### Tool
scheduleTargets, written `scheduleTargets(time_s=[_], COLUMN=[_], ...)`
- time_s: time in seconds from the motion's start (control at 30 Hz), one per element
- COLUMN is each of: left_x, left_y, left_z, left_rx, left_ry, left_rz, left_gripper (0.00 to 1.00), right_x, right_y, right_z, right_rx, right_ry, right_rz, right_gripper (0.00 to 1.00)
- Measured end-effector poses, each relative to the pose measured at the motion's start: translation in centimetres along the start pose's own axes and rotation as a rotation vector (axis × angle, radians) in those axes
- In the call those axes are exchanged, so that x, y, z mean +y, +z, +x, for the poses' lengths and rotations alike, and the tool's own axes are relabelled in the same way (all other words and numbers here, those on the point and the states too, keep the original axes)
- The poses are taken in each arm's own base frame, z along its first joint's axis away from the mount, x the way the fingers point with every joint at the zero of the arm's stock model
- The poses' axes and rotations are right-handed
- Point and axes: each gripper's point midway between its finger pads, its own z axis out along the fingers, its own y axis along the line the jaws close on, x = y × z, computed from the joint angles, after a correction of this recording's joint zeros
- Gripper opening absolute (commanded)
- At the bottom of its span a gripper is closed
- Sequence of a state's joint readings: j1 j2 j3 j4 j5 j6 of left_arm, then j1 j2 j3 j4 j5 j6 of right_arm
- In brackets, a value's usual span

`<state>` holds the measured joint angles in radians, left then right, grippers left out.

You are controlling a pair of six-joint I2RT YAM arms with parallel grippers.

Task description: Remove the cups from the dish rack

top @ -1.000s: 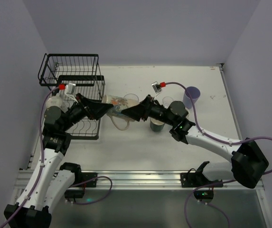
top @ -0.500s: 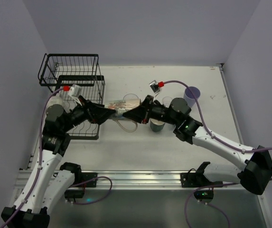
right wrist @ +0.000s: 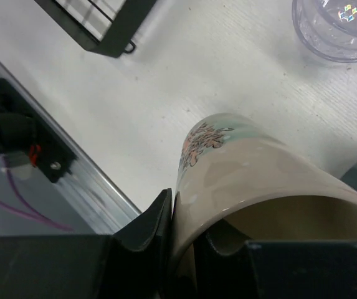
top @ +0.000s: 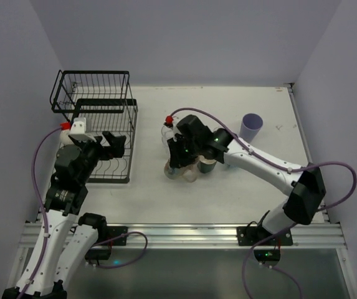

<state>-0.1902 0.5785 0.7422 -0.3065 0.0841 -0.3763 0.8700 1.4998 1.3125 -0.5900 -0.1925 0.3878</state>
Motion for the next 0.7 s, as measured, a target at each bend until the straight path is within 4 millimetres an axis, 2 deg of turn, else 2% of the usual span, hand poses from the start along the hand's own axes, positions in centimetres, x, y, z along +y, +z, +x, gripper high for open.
scheduleTargets(time_s=[0.17, 0.4, 0.6, 0.7], left_x=[2.8, 4.8, 6.3, 6.9], left_y=[-0.1, -1.0, -1.5, -1.7], left_z=[1.1, 0.9, 0.8, 0.9], left_rx=[0.016, -0.005, -0.017, -0.017], left_ry=[0.022, 0.035, 0.041, 0.043], left_rz=[-0.139, -0.256, -0.347, -0.382], left_gripper=[1.00, 1.00, 1.00, 1.00], right_x=[0.8, 0.7, -0.5, -1.2], right_y=[3.3, 7.3, 8.5, 8.8], right_z=[0.9, 3.1, 4.2, 4.3], right_rx=[0.138, 0.257, 0.289, 0.285], right_ry=[-0.119, -0.226, -0.253, -0.265], right_rz=[0.113, 0.245, 0.326, 0.371], right_gripper=[0.00, 0.00, 0.00, 0.09])
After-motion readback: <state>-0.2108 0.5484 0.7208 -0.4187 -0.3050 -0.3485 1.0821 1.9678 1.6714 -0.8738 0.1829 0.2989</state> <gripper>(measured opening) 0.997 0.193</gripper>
